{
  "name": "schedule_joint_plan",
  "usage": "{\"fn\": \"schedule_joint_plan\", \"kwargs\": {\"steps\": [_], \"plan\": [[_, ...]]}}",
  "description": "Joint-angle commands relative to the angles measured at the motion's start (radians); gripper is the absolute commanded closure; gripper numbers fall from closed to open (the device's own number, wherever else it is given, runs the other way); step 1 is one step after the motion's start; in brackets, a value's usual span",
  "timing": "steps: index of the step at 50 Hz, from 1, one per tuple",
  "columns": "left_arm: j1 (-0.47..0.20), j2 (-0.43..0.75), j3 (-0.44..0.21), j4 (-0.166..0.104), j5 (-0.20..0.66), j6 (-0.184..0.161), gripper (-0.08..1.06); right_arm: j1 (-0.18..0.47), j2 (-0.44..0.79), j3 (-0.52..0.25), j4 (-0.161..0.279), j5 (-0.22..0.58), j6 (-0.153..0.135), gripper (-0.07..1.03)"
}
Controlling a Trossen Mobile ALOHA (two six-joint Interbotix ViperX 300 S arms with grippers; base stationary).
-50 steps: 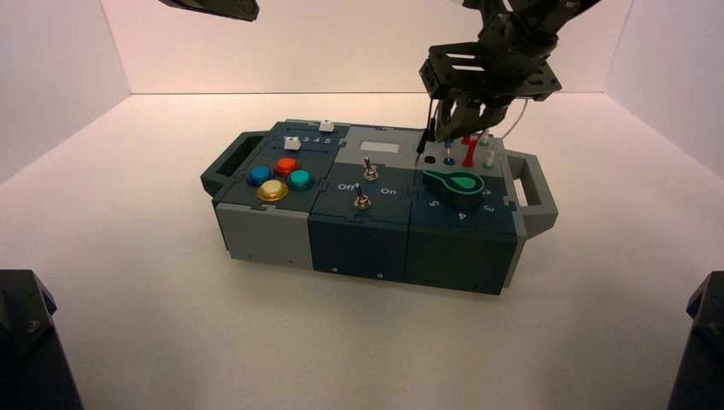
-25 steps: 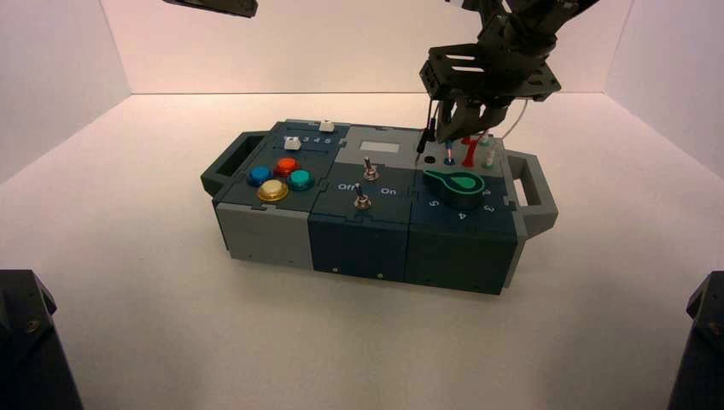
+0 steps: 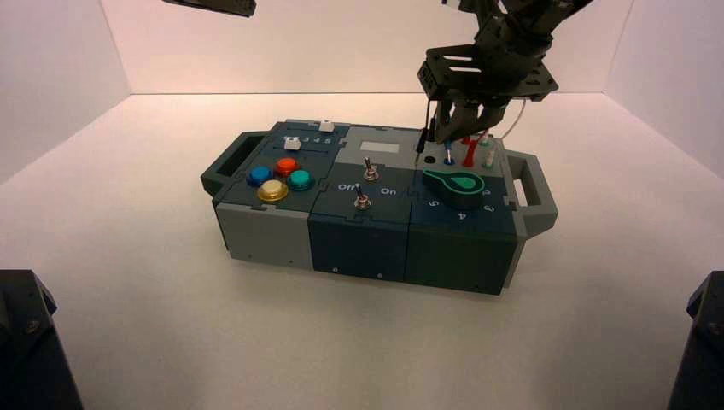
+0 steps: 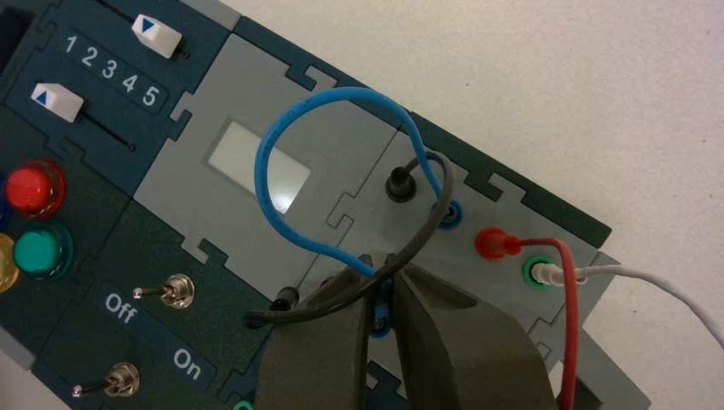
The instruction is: Insert the blue wire.
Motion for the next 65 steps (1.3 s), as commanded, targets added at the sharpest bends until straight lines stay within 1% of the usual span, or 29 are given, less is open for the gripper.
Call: {"fn": "schedule_joint_plan", "kwargs": {"steps": [1, 16, 45, 65], "plan": [[0.005, -0.005, -0.029, 0.002, -0.009, 0.000, 1.01, -0.014, -0.006, -0.008, -0.006, 0.006, -0.003, 0.99], [0.005, -0.006, -0.029, 0.002, -0.008, 0.002, 1.01, -0.014, -0.006, 0.008, -0.006, 0.025, -0.003, 0.99], [0.006, -0.006, -0.032, 0.003, -0.009, 0.002, 1.01, -0.011, -0.014, 0.008, -0.006, 0.081, -0.003, 0.99], [0.006, -0.006, -0.034, 0.003, -0.009, 0.002, 1.01, -0.011, -0.005, -0.009, -0.006, 0.130, -0.003, 0.99]]}}
